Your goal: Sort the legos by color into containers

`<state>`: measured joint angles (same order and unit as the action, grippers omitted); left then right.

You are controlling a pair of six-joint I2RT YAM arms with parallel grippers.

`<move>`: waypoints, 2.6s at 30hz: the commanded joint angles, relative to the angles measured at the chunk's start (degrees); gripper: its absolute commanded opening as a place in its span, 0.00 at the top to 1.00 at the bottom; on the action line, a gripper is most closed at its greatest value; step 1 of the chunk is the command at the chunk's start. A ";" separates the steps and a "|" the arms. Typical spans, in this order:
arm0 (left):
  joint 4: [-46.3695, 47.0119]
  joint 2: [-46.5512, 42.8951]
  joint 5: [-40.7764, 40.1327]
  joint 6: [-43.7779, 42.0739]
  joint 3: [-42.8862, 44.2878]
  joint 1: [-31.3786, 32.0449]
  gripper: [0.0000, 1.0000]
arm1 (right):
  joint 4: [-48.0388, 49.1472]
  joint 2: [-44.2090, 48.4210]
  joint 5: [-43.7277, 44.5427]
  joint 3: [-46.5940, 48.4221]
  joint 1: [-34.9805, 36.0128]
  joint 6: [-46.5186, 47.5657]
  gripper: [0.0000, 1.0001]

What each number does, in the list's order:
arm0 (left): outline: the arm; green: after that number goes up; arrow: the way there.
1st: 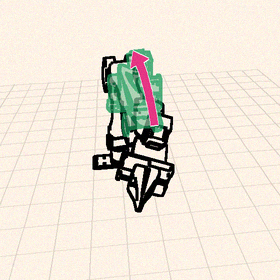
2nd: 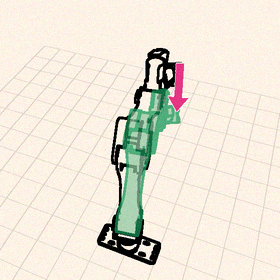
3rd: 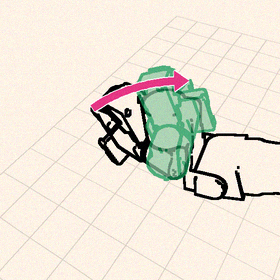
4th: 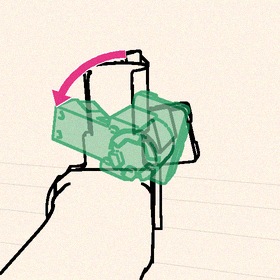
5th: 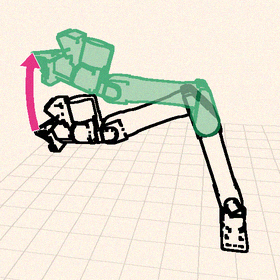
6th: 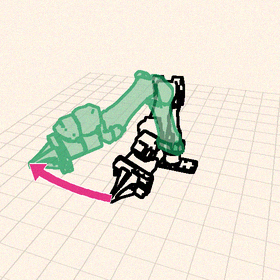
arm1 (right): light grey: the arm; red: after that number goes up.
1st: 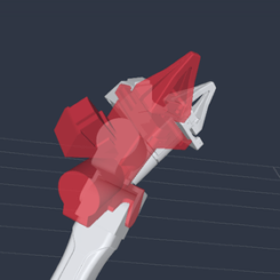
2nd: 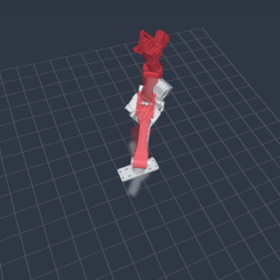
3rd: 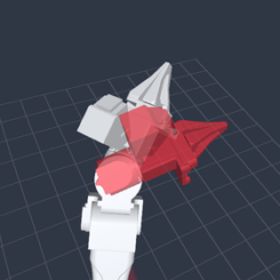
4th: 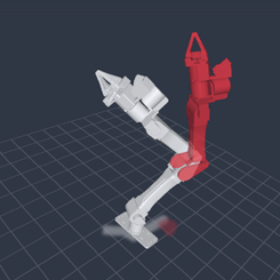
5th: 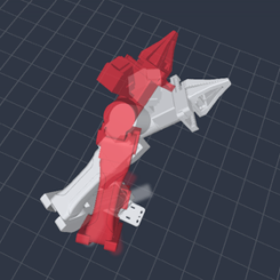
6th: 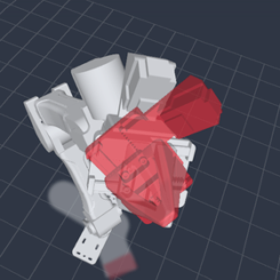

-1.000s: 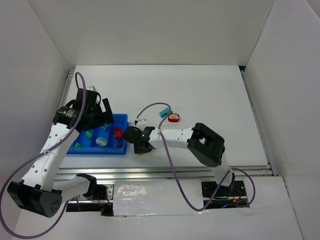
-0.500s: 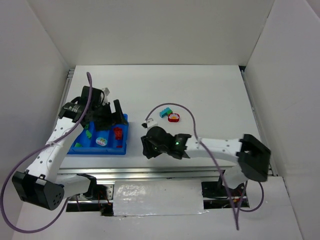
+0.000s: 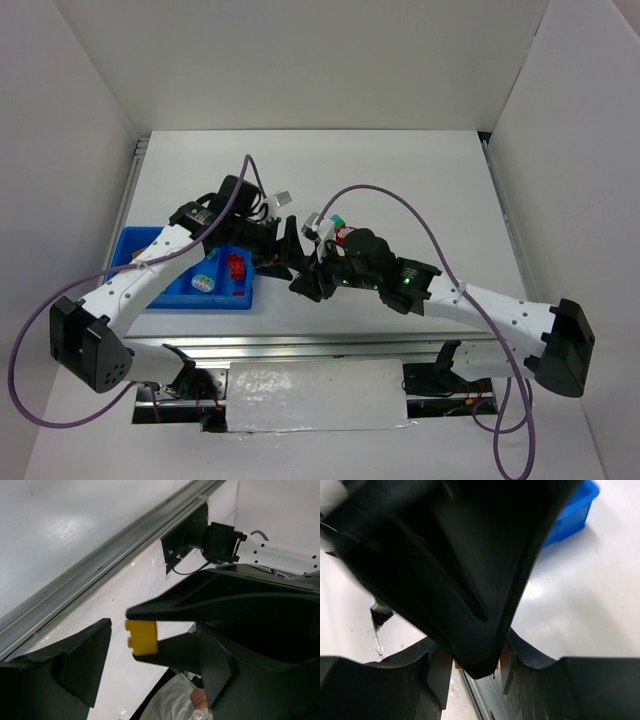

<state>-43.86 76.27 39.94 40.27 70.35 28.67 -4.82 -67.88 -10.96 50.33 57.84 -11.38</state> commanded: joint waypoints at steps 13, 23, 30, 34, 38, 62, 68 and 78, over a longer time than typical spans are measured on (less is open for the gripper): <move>4.65 3.00 2.77 3.23 2.60 5.78 0.58 | 2.18 8.29 0.24 -0.67 -5.11 4.96 1.00; 5.54 4.24 3.30 3.59 5.41 7.28 1.00 | 2.80 6.62 1.82 -0.41 -6.34 5.58 0.90; 0.36 3.10 -8.03 2.27 9.89 4.75 1.00 | 2.18 7.49 -0.02 -2.07 -9.50 2.59 0.00; -4.47 2.48 -15.75 1.04 12.96 1.14 1.00 | 1.92 9.25 0.68 -5.40 -10.91 1.80 0.00; -14.75 4.06 -36.09 0.77 18.94 -2.46 1.00 | 1.57 10.92 0.85 -8.04 -13.28 -0.04 0.00; -24.09 23.83 -81.17 21.78 17.37 -42.02 0.80 | -4.93 13.83 -8.55 -6.03 -14.60 -0.67 0.00; -25.14 25.07 -82.83 23.71 18.33 -42.20 0.20 | -6.69 13.12 -9.95 -4.62 -14.60 0.39 0.00; -27.00 21.75 -79.07 19.95 23.61 -42.11 0.01 | -9.74 7.60 3.70 -2.09 -16.70 -8.56 0.00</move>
<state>-70.04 101.67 -41.04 62.76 91.81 -13.37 -11.66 -56.88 -16.78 43.83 42.78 -14.74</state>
